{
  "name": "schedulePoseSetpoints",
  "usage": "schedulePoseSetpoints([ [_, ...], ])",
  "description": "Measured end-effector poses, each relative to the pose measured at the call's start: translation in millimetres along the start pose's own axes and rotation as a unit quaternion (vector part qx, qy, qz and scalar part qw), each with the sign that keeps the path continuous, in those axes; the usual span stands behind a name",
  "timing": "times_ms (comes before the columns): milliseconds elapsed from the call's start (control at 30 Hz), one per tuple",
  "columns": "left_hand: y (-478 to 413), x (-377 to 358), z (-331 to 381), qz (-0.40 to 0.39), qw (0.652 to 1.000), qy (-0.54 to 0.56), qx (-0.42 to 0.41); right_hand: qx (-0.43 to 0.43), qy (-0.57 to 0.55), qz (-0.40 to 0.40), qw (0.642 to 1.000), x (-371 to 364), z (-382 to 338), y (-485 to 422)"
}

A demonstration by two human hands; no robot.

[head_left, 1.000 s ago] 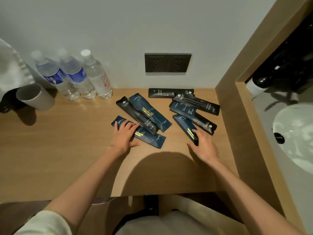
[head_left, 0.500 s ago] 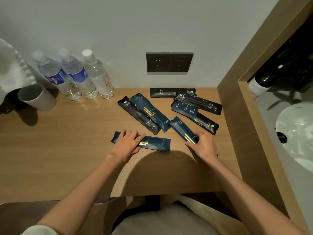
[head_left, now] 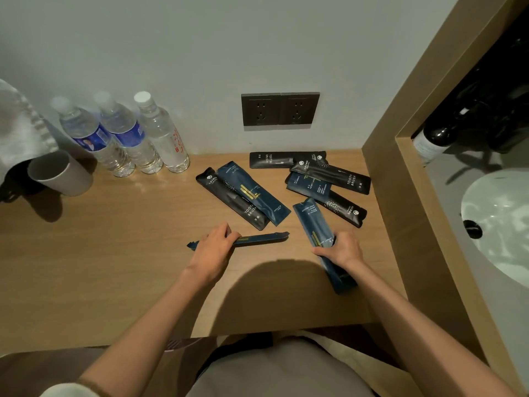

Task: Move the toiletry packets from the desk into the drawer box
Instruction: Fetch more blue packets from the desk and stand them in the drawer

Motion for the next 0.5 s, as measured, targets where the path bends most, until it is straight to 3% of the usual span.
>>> schedulePoseSetpoints([
  [100,5,7,9,-0.012,0.996,0.088,0.002,0.015,-0.044,-0.007,0.999,-3,4,8],
  [233,15,40,34,-0.019,0.966,0.256,0.027,0.023,-0.145,-0.007,0.989,13,-7,35],
  [400,27,77,86,-0.014,0.921,0.388,-0.021,0.059,-0.292,0.045,0.953,70,-25,84],
  [500,35,99,124,0.006,0.914,0.399,-0.071,0.065,-0.366,0.095,0.924,112,-27,121],
])
Point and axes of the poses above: each hand's wrist, its own y-axis away from the middle knuckle, its own x-axis out of the back of the hand, z = x × y, the point moved 6 cm from there along -y, towards the middle knuckle, and after that the axes turned 13 degrees about x, right-handed, at the moved point
